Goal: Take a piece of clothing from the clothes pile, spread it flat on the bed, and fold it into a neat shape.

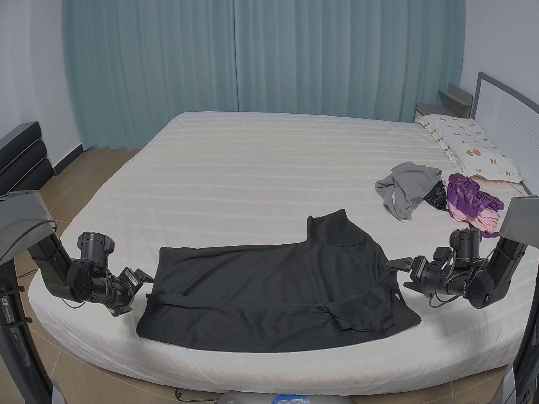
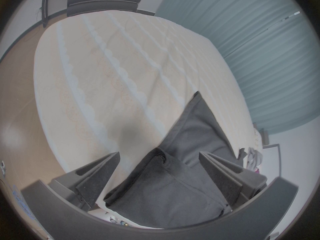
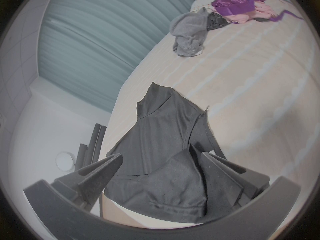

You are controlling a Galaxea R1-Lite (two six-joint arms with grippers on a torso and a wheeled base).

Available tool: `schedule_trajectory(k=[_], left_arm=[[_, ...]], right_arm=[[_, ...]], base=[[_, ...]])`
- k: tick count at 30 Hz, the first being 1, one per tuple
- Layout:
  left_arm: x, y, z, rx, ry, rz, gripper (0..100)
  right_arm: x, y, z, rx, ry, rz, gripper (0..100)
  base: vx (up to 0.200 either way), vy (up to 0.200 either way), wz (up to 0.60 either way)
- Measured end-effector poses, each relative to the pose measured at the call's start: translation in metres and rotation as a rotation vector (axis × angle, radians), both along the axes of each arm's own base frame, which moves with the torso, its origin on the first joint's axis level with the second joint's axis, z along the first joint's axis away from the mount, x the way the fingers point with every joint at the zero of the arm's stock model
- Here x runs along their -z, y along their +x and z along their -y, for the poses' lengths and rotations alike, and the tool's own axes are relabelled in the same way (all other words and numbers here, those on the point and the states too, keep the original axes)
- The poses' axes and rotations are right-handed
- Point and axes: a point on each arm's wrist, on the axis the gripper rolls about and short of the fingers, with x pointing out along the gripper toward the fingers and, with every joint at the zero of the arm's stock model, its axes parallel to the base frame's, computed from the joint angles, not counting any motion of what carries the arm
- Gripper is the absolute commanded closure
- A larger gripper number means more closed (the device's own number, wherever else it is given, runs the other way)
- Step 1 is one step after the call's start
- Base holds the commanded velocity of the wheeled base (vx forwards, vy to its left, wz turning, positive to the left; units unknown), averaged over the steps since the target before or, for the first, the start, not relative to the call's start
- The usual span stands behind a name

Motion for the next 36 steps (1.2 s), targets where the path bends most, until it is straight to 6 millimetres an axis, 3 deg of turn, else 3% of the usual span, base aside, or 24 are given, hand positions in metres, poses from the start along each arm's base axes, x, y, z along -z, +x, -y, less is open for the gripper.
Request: schedule_trajectory(k=[5,12,21,36], left_arm=[[-0.003,-0.005,-0.004,-0.021,-0.041,0.058,0],[-0.003,-0.009,-0.007,-0.033,-0.045,0.059,0],[-0.009,0.002,-0.007,-0.023,-0.038,0.097,0],[-0.019,0.073,-0.007,0.167,0.014,0.258,0]], right_arm=[[-0.006,-0.006,0.004,0.063,0.069,-0.017,0],[0.001,-0.005,0.004,0.071,0.072,-0.028,0],[0.009,-0.007,0.001,0.064,0.069,-0.055,0],[0.015,-0.007,-0.004,0.05,0.071,-0.076,0]], base=[[0.2,0.0,0.0],[0.0,0.0,0.0],[0.0,0.0,0.0],[0.0,0.0,0.0]])
